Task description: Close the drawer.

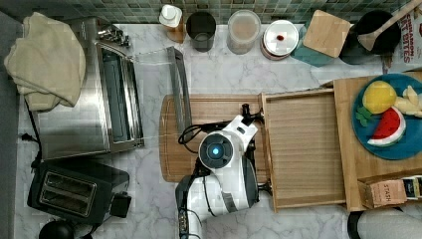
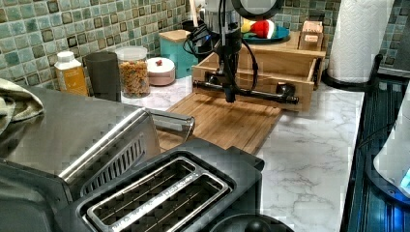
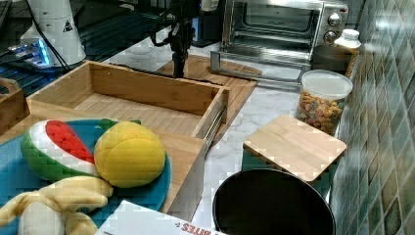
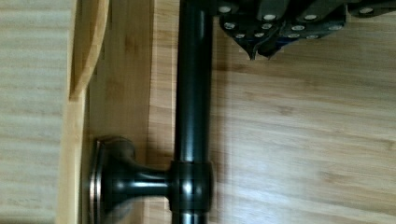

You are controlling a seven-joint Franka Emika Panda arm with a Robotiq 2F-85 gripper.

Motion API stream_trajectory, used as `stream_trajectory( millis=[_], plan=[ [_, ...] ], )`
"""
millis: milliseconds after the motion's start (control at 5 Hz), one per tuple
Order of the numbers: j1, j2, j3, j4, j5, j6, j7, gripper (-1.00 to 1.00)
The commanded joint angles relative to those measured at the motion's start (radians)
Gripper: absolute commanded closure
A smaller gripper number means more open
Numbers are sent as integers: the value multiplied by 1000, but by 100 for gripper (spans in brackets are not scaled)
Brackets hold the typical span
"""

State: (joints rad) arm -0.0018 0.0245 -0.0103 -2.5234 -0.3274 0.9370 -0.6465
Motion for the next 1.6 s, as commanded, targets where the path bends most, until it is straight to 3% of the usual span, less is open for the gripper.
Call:
stream_trajectory(
  millis=[200,400,600,800,1000,1200,1600],
  plan=[
    [-62,6,-71,11,-17,33,-55,100],
    [-84,-1,-92,33,-117,-15,24,100],
    [-135,-3,-138,11,-242,73,54,100],
    [-169,0,-186,20,-282,93,77,100],
    [-203,7,-240,60,-297,78,56,100],
    [-251,17,-309,65,-326,175,11,100],
    [-292,141,-400,200,-252,233,-244,100]
  ],
)
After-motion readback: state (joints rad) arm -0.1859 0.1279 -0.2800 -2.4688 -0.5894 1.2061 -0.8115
